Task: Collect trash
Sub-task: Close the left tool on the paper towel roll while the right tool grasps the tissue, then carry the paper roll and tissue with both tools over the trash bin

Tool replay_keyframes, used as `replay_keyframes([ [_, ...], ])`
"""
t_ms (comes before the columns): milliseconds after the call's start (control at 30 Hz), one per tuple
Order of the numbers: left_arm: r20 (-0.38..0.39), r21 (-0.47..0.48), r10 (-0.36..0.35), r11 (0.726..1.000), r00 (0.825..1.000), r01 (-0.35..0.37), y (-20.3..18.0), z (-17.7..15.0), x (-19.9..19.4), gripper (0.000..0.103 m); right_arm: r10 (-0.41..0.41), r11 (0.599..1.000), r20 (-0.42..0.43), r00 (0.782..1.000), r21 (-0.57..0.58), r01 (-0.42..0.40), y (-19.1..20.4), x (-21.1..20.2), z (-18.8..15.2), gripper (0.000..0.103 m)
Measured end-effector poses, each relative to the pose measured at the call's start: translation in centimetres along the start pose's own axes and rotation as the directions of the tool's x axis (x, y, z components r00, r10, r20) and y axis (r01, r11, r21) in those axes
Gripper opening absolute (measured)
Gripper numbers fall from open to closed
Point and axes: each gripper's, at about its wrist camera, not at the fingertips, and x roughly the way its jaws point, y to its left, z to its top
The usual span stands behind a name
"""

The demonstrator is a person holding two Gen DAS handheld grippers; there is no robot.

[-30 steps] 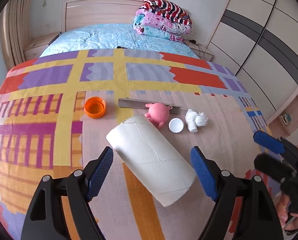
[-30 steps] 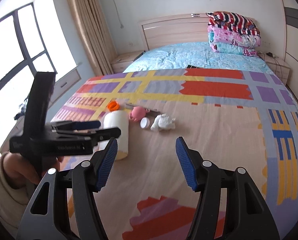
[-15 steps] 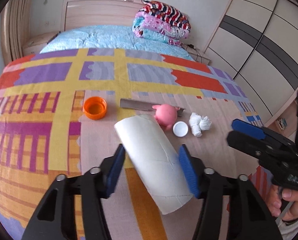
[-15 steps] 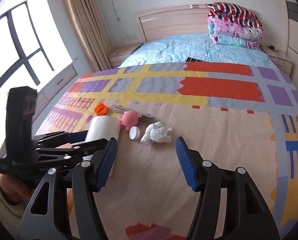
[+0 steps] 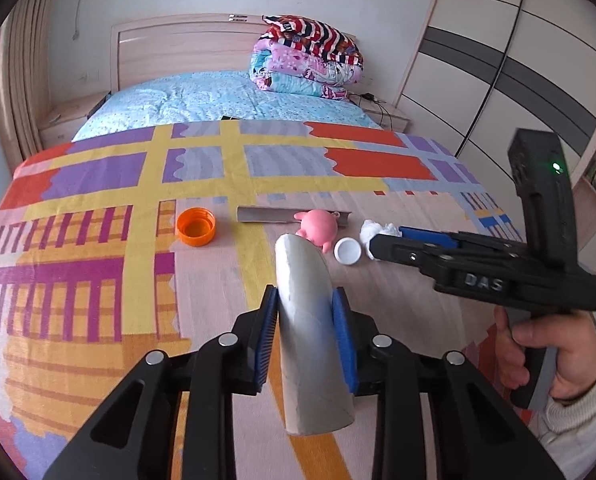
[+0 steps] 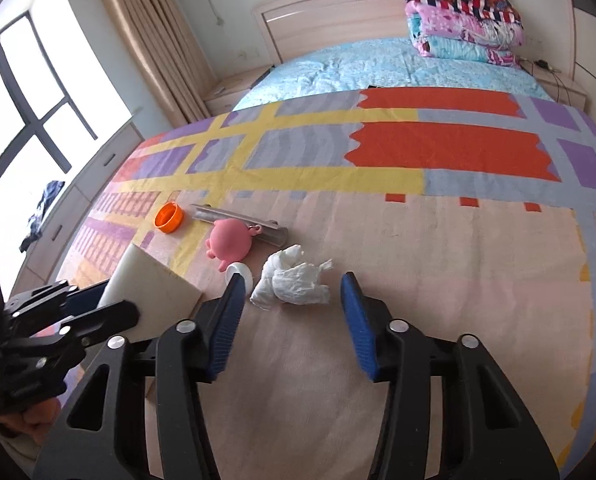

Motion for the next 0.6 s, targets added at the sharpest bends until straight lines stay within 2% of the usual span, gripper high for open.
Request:
replay_keyframes([
  [233,0.021,0.032,-0.018,0.999,1.0,0.018,-0.3,-0.6,-1.7,0.026,-0.019,1.0,0.001,1.0,0.02,0.019,-0.7,0.0,-0.2,0.018],
  [600,0.067,0.06,-0.019,0.998,0.998,0.015,-1.4,-1.4,-5.1,0.026,-0.037,0.999,0.033,0.999,0.008,0.037,0.5,-2.5,-1.2,0.015],
])
